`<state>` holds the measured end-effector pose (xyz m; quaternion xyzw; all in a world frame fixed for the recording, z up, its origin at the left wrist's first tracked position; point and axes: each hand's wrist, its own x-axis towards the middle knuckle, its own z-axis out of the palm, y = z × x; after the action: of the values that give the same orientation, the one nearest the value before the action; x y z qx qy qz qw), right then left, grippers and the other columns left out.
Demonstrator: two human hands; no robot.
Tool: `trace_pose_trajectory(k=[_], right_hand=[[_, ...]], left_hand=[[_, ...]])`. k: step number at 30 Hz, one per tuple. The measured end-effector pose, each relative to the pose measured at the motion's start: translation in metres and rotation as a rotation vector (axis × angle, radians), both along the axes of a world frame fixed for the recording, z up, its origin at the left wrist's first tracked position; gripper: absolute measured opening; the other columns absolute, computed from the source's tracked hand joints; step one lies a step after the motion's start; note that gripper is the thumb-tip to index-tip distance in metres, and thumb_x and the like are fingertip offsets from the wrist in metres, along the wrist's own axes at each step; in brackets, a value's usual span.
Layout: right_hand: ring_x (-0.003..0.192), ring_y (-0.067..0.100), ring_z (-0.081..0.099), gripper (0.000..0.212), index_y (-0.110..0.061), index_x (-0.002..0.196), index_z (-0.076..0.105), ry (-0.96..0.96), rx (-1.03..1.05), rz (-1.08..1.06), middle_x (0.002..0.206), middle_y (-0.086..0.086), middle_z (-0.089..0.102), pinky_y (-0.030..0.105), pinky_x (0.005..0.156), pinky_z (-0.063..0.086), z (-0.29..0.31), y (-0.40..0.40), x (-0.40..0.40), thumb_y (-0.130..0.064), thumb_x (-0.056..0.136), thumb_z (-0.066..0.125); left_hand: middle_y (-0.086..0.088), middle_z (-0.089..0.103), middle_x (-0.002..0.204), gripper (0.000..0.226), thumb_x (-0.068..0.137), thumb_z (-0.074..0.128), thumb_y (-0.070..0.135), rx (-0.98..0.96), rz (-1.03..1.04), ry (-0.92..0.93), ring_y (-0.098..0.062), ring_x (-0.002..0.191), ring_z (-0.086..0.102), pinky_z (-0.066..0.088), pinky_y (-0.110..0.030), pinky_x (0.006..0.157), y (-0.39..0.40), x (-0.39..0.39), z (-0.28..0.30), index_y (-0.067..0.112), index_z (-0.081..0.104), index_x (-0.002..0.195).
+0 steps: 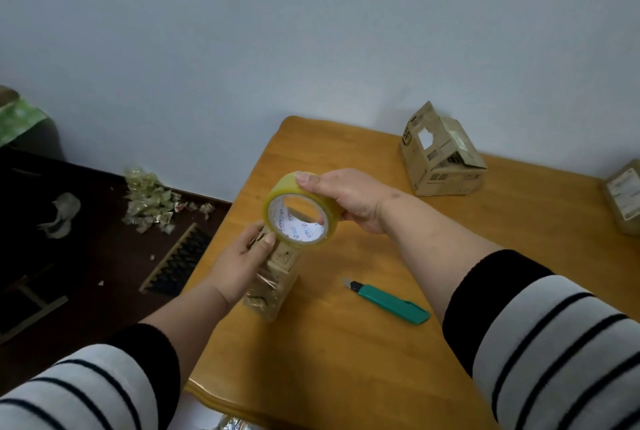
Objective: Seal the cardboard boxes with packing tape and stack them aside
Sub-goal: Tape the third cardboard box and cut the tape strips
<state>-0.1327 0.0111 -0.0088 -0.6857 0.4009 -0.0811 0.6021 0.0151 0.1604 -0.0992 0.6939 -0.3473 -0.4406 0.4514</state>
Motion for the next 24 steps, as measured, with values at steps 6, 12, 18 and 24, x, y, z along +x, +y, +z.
trace_pose_trajectory(k=[6,12,18,24], right_hand=[[0.075,0.020,0.060,0.068,-0.003,0.093,0.069,0.070,-0.118,0.078,0.082,0.012,0.069,0.041,0.080,0.053,0.006,0.022,0.011,-0.069,0.082,0.060],[0.084,0.022,0.063,0.063,-0.013,0.083,0.064,0.152,-0.241,0.169,0.088,0.004,0.069,0.040,0.083,0.051,0.009,0.040,0.012,-0.075,0.082,0.054],[0.071,0.009,0.057,0.035,-0.026,0.072,0.064,0.143,-0.189,0.181,0.073,-0.011,0.062,0.029,0.064,0.043,0.012,0.042,-0.020,-0.055,0.090,0.058],[0.068,0.014,0.046,0.032,-0.024,0.066,0.050,0.253,-0.125,0.156,0.068,-0.007,0.051,0.032,0.065,0.036,0.003,0.038,-0.064,-0.039,0.090,0.064]], left_hand=[[0.003,0.063,0.119,0.035,0.103,0.042,0.034,-0.027,0.019,-0.189,-0.013,0.110,0.058,0.043,-0.019,0.079,0.024,-0.002,-0.004,0.023,0.051,0.135],[-0.003,0.064,0.112,0.030,0.103,0.043,0.035,0.020,0.172,-0.119,-0.018,0.098,0.061,0.054,-0.036,0.079,0.035,-0.019,-0.006,0.022,0.053,0.128],[-0.005,0.061,0.100,0.026,0.103,0.044,0.034,0.051,0.275,0.020,-0.023,0.091,0.061,0.057,-0.050,0.083,0.036,-0.032,-0.001,0.015,0.055,0.117],[-0.006,0.061,0.103,0.025,0.104,0.042,0.034,0.056,0.259,0.030,-0.021,0.094,0.061,0.055,-0.039,0.072,0.035,-0.039,-0.003,0.014,0.055,0.115]])
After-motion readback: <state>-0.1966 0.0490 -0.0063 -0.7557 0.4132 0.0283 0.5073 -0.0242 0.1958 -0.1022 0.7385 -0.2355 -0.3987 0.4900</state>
